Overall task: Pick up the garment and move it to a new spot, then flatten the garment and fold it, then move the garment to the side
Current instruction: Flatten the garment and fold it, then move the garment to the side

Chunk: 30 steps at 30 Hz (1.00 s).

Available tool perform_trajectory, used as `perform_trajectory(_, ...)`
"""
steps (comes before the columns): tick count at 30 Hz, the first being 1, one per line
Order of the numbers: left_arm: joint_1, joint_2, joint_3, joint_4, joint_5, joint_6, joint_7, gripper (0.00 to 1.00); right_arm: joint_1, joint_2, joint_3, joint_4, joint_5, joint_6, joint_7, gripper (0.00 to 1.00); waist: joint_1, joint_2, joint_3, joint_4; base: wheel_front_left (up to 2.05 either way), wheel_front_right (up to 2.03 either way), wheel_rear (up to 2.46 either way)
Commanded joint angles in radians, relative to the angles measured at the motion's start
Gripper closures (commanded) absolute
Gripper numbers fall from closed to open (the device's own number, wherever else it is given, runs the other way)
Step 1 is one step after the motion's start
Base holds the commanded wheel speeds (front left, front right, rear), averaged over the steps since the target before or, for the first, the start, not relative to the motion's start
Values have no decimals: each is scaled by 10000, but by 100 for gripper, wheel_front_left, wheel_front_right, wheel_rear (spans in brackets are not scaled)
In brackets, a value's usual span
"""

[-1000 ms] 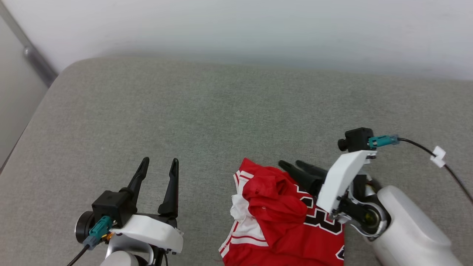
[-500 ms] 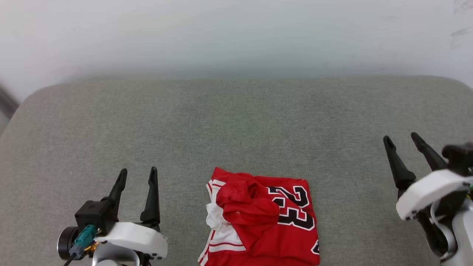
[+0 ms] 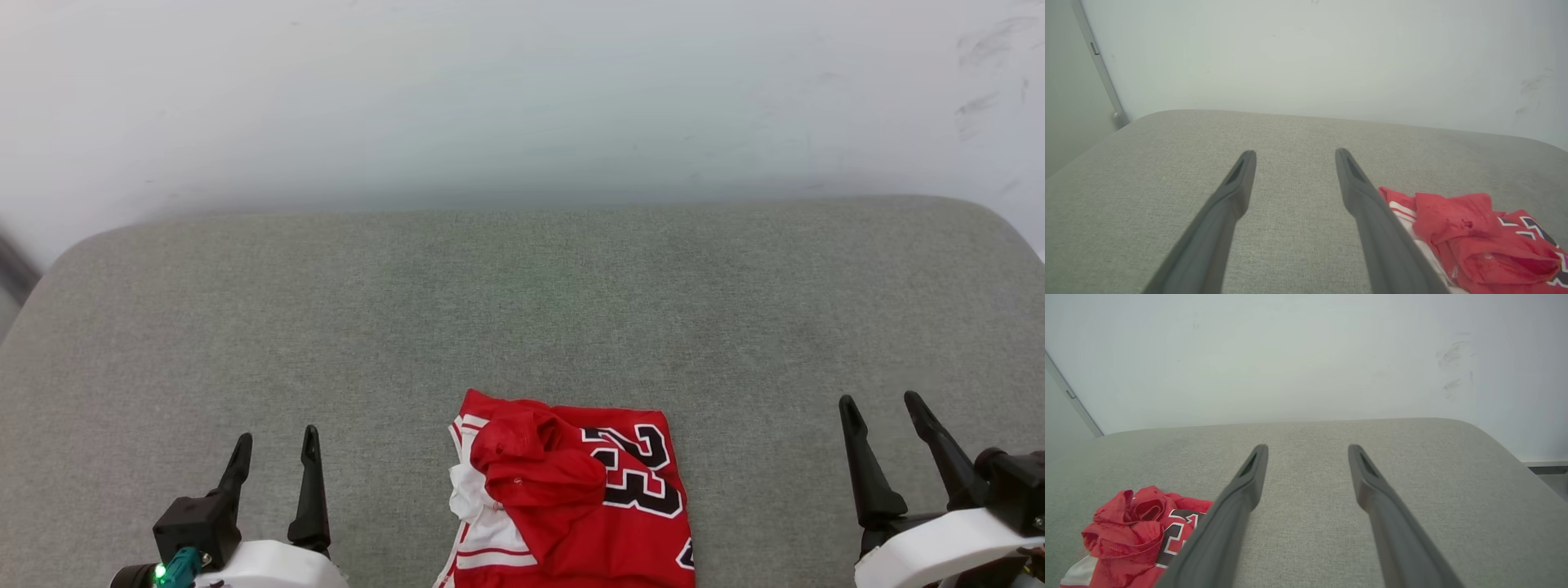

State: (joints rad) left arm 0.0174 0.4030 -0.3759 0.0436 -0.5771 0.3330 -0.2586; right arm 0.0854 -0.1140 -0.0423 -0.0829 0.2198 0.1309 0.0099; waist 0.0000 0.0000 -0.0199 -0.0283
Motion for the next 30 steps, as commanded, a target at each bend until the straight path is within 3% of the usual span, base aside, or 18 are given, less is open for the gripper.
perform_trajectory(1,96,52,27,-28,49,45,-40,0,133,78,-14,-118,21,-4,47,0,0,0,-17,-5,0,0,0)
perform_trajectory(9,132,101,7,-191,93,94,1,0,318,186,61,-409,-53,-4,289,0,0,0,-56,41,0,0,0)
perform_trajectory(14,-38,64,29,-259,51,77,1,0,438,225,-175,-221,547,-6,994,0,0,0,0,118,0,0,0)
perform_trajectory(19,-196,-33,130,-297,23,42,-28,0,169,-210,-750,221,1793,-4,2620,0,0,0,110,246,0,0,0)
perform_trajectory(26,-588,-205,64,-527,277,-45,-54,0,-772,-1101,-1228,2193,3838,-4,5419,0,0,0,566,731,0,0,0)
perform_trajectory(30,-1002,-312,-15,-517,386,-224,-62,0,-1483,-754,-1423,3497,4991,-5,7378,0,0,0,1022,1175,0,0,0)
